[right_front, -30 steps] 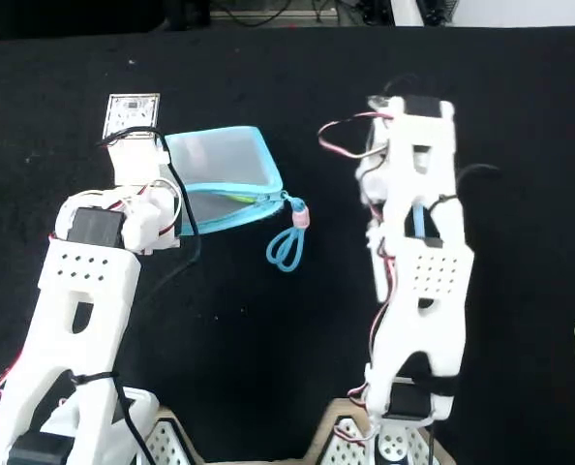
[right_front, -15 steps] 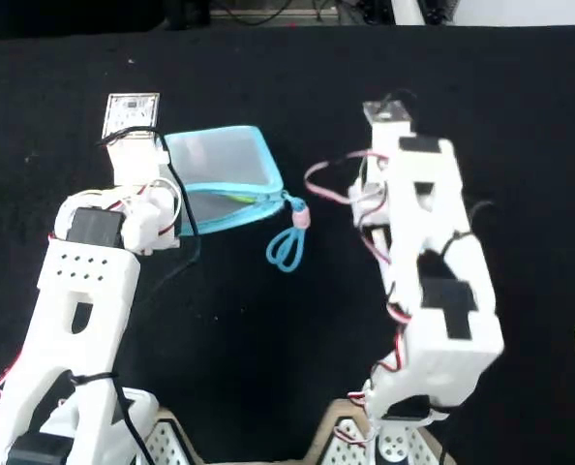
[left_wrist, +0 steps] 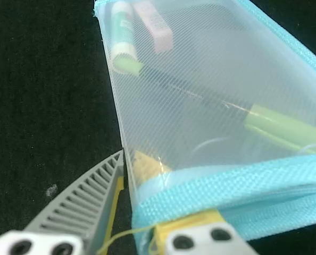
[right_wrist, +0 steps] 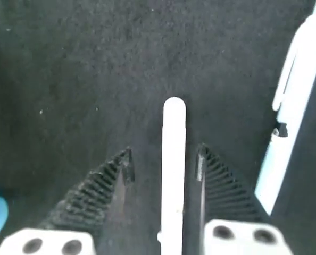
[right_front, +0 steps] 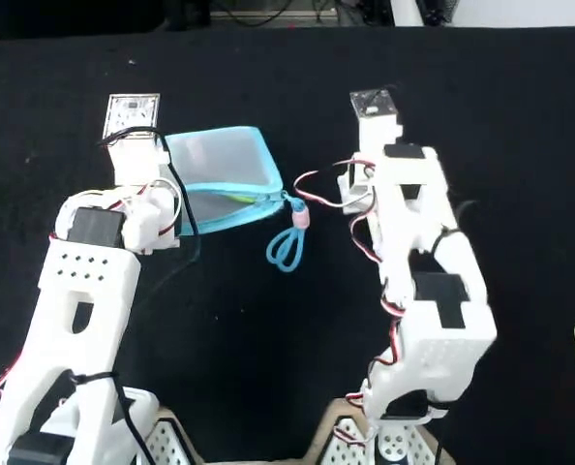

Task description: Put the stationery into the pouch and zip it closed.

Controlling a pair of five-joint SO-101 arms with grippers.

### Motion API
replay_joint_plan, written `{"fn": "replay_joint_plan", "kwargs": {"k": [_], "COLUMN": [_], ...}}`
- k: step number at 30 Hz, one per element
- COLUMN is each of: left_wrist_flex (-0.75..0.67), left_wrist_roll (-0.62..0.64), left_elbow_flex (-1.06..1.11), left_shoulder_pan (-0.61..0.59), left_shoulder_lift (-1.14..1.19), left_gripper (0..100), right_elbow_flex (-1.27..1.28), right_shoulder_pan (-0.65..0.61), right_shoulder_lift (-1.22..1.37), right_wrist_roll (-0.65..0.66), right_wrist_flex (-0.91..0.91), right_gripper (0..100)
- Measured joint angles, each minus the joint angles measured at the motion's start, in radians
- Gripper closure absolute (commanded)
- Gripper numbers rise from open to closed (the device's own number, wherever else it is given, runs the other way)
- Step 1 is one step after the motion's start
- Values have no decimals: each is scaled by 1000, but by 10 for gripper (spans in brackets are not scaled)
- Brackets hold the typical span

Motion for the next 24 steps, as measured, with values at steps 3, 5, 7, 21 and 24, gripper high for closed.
{"fn": "replay_joint_plan", "kwargs": {"k": [3,5,7,21,24], "left_wrist_flex": [0,0,0,0,0], "left_wrist_roll": [0,0,0,0,0], "left_elbow_flex": [0,0,0,0,0], "left_shoulder_pan": [0,0,0,0,0], "left_shoulder_lift": [0,0,0,0,0], "left_gripper": [970,970,970,970,970], "right_elbow_flex": [0,0,0,15,75], "right_shoulder_pan": [0,0,0,0,-3], "right_shoulder_lift": [9,12,12,18,-38], "right_wrist_roll": [0,0,0,3,3], "right_wrist_flex": [-34,-48,-63,-52,-38], "right_gripper": [825,825,837,987,986]}}
